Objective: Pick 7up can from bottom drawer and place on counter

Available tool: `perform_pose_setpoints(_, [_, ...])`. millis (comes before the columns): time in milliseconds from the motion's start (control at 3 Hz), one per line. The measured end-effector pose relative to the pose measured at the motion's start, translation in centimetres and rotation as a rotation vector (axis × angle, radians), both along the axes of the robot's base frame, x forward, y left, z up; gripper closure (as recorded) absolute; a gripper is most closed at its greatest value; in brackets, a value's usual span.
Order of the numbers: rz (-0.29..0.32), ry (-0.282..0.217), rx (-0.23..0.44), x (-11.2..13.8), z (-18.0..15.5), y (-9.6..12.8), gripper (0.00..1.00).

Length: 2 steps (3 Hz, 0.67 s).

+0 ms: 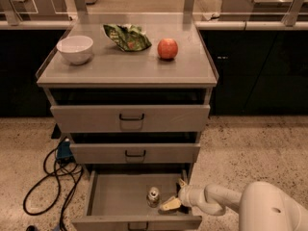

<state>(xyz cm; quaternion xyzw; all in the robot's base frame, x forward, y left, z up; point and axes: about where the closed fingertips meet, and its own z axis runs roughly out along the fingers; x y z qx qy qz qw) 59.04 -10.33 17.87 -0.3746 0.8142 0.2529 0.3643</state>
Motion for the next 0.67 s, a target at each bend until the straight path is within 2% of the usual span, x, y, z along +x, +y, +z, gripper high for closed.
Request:
perform_pose_setpoints(333, [0.084,0.026,0.093,1.7,-1.9,3.3,0.0])
perform_pose_setpoints(667, [0.119,-0.016,0.14,3.5,0.1,4.0,0.0])
